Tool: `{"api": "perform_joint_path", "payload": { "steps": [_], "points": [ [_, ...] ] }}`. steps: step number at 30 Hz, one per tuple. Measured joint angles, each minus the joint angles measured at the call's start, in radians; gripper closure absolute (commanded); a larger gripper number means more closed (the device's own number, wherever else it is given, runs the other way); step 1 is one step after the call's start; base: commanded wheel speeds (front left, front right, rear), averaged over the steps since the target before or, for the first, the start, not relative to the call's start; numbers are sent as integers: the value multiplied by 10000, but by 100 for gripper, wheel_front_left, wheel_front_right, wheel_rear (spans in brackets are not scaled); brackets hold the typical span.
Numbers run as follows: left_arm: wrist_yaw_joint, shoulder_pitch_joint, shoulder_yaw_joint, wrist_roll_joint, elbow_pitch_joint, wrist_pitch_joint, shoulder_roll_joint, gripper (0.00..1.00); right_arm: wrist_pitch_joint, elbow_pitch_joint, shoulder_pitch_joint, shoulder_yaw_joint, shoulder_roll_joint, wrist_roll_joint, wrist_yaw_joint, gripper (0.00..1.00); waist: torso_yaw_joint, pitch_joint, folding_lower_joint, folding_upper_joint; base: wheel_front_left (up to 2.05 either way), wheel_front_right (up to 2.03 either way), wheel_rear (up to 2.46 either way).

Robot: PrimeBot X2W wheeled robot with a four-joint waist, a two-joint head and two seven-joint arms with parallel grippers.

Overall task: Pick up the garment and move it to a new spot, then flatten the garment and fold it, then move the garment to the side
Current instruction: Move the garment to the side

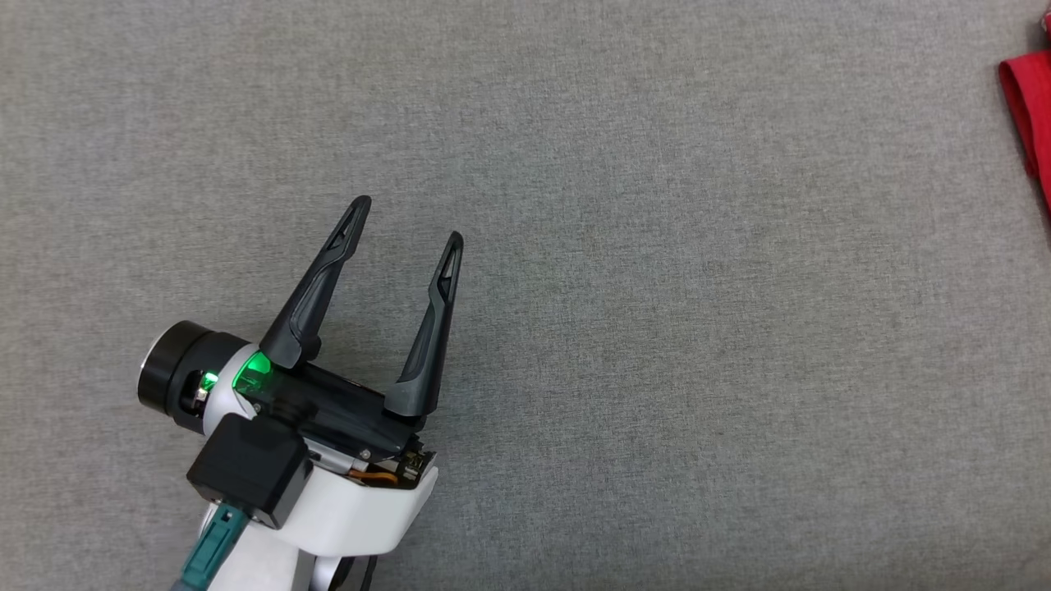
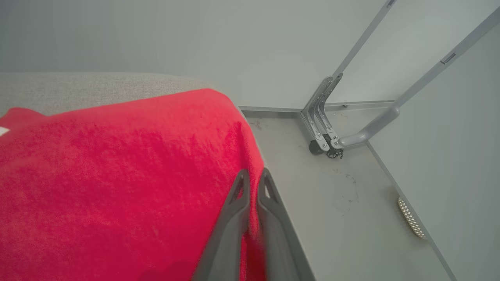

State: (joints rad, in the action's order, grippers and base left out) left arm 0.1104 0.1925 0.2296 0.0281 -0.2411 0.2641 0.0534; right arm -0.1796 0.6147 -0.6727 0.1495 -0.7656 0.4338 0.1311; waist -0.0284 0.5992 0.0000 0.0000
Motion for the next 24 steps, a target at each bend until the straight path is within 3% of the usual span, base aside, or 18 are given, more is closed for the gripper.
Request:
{"api": "perform_joint_path", "payload": {
  "steps": [1,5,8,15,19,24],
  "points": [
    [19,0,6,10,58,0,0,0,-121,144,11,96,132,-399,0,0,31,-52,0,0,0,0,0],
    [-8,-19,17,186,249,-2,-10,0,178,182,186,658,704,-2259,-2,0,168,-419,0,0,0,0,0],
    [-161,-251,-29,374,537,0,-31,0,955,-211,506,704,1870,-2780,8,0,275,-861,0,0,0,0,0],
    [-709,-1028,-364,1062,1476,0,-46,0,3010,-748,2150,-430,3873,-2987,8,0,510,-2267,0,0,0,0,0],
    [-1035,-1417,-564,1417,2330,-6,-33,0,3906,-775,3164,-1296,4474,-2853,8,0,674,-3172,0,0,0,0,0],
    [-1208,-1805,-652,1394,2957,-2,-42,0,4366,-1235,4271,-1436,5336,-3181,8,0,904,-4273,0,0,0,0,0]
  ]
}}
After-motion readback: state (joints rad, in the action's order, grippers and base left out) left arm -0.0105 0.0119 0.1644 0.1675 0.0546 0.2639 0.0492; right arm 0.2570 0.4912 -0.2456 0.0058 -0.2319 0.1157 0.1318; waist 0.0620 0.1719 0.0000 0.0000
